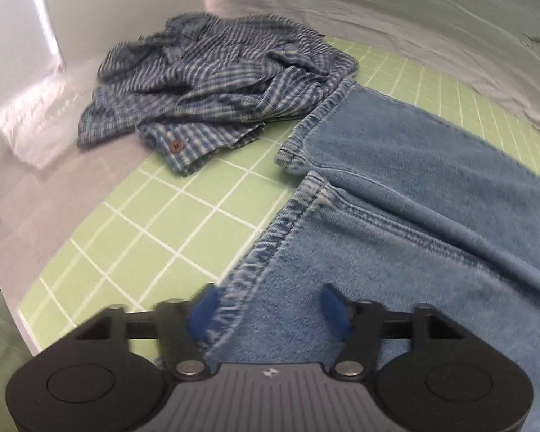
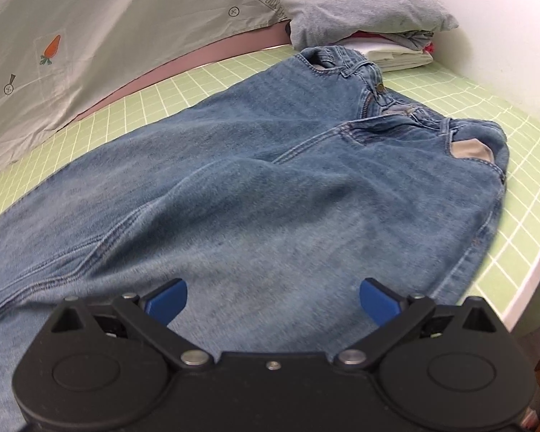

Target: Fold clothes

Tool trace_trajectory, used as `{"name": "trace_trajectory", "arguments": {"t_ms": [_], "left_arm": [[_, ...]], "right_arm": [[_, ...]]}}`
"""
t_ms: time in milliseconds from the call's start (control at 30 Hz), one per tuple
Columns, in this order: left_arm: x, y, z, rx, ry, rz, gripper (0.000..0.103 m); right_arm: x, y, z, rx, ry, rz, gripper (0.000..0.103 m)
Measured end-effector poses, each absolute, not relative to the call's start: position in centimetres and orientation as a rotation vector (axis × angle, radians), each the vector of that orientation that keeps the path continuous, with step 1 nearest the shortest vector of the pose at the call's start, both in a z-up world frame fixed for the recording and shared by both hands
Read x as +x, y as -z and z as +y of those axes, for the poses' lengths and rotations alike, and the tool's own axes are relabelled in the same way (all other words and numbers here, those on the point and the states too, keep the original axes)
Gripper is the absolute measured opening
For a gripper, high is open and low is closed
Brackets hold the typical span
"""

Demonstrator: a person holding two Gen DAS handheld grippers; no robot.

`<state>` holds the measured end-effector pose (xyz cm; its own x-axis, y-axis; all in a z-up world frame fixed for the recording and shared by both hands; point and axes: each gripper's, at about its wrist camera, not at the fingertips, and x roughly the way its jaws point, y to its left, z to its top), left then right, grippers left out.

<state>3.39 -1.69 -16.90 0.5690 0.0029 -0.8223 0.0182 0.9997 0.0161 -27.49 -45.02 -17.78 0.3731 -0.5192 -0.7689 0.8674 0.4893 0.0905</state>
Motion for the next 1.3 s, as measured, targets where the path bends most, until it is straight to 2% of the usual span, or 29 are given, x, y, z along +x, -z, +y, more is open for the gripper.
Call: {"name": "trace_trajectory", "arguments": {"t_ms": [33,400,500,567,600,667,767,1167,1300], "left_arm": [[3.3,16.8,-1.3,0.003,0.007,0.969,0.01],[2.5,15.5,2.5,-0.057,-0.186,0.962,0.011],[2.1,15.0,2.6,-0.096,-0.181,0.961,0.019],[1.7,14.6,2.7,-0.122,-0.177,0.96,0.042],[1.6,14.4,2.7,-0.135,-0.175,0.96,0.05],[0.4,13.9,2.1,-0.184,-0.152,0.95,0.075],[-1.6,13.6,1.1,-0.261,-0.095,0.955,0.089],[-8.3,14.9,-3.9,-0.348,0.033,1.082,0.09],[-9.4,15.0,-4.6,-0.388,0.057,1.101,0.09]], "right_arm": [[-27.7,17.8,-45.0,0.539,0.946,0.751,0.103],[-29.0,17.6,-46.2,0.525,0.942,0.752,0.103],[-29.8,17.7,-47.1,0.536,0.955,0.759,0.103],[-30.6,17.7,-47.9,0.553,0.979,0.75,0.103],[-31.1,17.5,-48.4,0.559,0.991,0.74,0.103],[-32.2,17.5,-49.4,0.579,1.026,0.718,0.103],[-34.0,17.5,-51.0,0.615,1.087,0.685,0.103],[-38.6,19.5,-56.2,0.933,1.091,0.596,0.103],[-39.9,19.7,-57.3,1.142,0.98,0.478,0.103]]}}
